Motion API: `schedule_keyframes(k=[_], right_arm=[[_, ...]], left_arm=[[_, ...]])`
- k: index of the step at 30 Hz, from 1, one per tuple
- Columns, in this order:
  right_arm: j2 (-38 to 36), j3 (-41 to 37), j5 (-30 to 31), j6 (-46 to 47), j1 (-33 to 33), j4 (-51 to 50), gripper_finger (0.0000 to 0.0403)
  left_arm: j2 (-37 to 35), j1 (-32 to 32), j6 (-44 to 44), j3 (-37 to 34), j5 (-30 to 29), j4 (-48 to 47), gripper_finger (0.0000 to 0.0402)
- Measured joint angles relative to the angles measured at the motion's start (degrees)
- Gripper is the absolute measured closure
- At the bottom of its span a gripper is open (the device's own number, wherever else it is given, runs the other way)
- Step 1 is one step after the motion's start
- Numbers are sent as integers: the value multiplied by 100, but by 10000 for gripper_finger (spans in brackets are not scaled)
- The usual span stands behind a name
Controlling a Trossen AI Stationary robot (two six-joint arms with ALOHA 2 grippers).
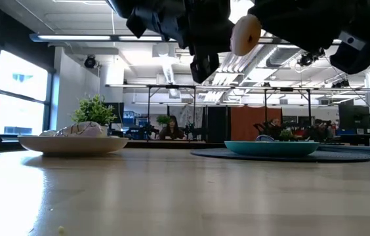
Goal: Pick & Place donuts
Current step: Put the small pink donut on the blue plate
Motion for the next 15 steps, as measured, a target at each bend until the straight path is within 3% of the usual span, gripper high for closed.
schedule_keyframes(k=[15], right_arm=[[-2,7,-102,131,-42,-51,265]], left_arm=[[2,-14,0,-2,237,338,392]])
